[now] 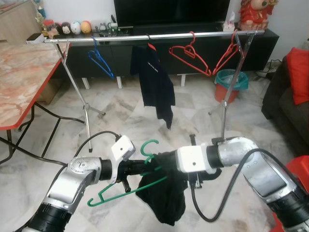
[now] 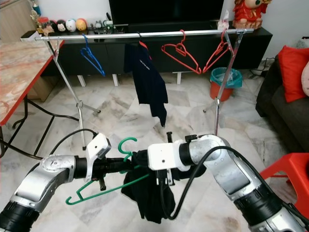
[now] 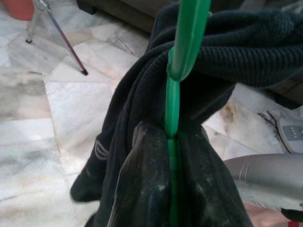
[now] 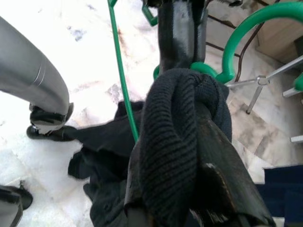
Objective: Hang hanger
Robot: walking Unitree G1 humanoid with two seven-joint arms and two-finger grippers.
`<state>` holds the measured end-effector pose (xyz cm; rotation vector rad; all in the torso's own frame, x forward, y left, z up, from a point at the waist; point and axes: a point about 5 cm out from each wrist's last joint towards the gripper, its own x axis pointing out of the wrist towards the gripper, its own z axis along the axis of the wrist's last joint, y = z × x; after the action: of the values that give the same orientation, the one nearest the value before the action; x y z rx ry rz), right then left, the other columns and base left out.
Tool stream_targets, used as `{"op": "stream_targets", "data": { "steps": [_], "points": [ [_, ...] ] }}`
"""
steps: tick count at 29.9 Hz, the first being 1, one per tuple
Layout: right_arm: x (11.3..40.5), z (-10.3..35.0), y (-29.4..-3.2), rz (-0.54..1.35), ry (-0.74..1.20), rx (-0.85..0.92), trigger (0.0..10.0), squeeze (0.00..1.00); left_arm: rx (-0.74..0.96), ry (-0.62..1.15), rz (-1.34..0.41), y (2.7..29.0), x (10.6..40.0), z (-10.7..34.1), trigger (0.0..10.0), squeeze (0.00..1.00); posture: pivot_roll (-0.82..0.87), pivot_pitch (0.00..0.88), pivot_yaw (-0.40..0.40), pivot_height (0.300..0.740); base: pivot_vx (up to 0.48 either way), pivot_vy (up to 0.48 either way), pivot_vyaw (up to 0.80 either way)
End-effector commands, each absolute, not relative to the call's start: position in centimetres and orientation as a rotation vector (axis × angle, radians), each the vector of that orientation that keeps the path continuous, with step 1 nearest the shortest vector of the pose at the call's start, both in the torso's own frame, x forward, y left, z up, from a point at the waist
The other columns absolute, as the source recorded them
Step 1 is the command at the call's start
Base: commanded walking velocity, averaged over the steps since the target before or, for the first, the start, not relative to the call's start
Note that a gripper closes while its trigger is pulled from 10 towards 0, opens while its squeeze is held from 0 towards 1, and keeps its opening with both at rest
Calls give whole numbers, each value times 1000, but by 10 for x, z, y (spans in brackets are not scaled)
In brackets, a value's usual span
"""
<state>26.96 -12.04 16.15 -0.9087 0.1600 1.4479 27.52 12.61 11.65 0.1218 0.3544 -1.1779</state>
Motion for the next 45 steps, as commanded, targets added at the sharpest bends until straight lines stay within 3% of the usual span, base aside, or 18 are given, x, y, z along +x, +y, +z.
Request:
{"op": "stream_targets", "data": {
  "steps": [1, 18, 31, 45],
  "points": [
    [262, 164, -116, 1511, 128, -929, 10000, 0, 152, 302, -1139, 128, 280, 125, 10000, 0, -65, 0, 60, 740, 0, 0, 0],
    [246, 152, -117, 1603, 175, -927, 10000, 0, 149, 174, -970, 128, 302, 137, 10000, 0, -67, 0, 59, 740, 0, 0, 0],
    [272, 150, -130, 1390, 191, -1029, 10000, 0, 102, 276, -1157, 128, 279, 131, 10000, 0, -68, 0, 53, 740, 0, 0, 0],
    [268, 151, -127, 1459, 180, -1029, 10000, 0, 72, 298, -1236, 126, 270, 129, 10000, 0, -64, 0, 49, 740, 0, 0, 0]
  ]
}}
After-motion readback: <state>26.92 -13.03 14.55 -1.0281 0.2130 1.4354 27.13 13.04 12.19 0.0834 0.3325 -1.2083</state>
